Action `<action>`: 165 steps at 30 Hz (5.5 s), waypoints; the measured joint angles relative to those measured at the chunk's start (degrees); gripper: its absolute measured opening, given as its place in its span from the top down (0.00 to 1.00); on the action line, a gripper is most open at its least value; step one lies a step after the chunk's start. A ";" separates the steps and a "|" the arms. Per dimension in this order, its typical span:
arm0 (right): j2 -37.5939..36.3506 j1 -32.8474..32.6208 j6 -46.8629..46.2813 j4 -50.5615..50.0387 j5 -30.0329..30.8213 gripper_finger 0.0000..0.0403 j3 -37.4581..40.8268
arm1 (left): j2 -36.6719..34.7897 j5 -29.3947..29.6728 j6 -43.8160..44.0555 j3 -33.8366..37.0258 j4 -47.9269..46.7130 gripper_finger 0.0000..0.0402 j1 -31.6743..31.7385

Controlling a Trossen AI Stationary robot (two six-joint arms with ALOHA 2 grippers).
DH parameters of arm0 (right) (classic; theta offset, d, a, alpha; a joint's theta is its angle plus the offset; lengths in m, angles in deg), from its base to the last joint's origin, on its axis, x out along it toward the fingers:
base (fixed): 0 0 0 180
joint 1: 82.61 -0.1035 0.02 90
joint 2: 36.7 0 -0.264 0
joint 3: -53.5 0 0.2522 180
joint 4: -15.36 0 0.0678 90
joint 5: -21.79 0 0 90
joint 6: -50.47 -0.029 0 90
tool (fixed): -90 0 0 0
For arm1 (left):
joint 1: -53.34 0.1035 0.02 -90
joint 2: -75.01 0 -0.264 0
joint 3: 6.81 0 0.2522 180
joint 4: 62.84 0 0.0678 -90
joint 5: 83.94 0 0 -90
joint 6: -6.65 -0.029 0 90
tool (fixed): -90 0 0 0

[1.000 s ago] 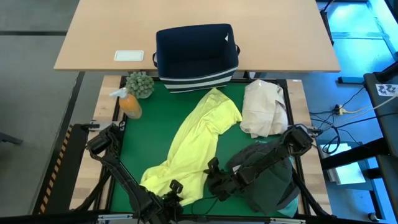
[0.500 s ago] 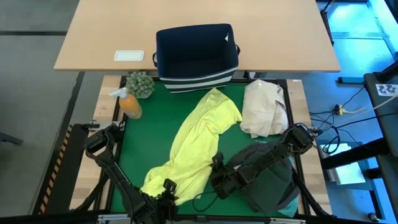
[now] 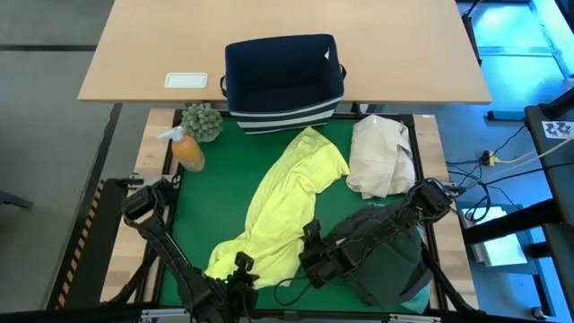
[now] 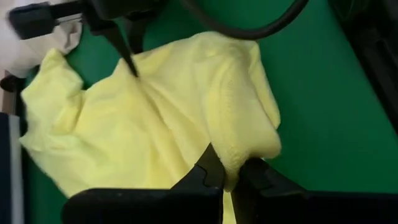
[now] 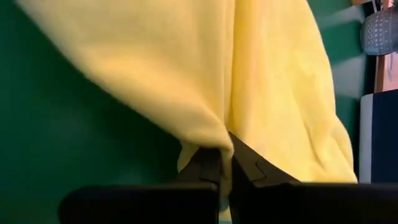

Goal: Fold laundry
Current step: Fold the yellow shirt on the table

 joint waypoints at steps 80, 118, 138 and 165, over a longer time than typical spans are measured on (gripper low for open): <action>4.76 -1.93 9.77 -3.72 -6.14 0.72 -19.73 | -4.68 -24.54 -21.37 -0.02 -0.59 1.00 28.15; 4.59 -1.41 -8.42 -5.59 -5.29 0.32 -15.09 | -4.99 -38.89 -31.28 0.02 2.75 1.00 26.96; 4.61 -6.31 -13.77 -7.02 -10.47 0.37 -13.07 | -5.01 -35.97 -14.13 0.02 -7.23 0.72 19.03; 3.82 -10.19 -24.10 -13.06 -6.80 0.37 -14.47 | -5.03 -23.21 22.15 13.74 3.39 0.60 -1.96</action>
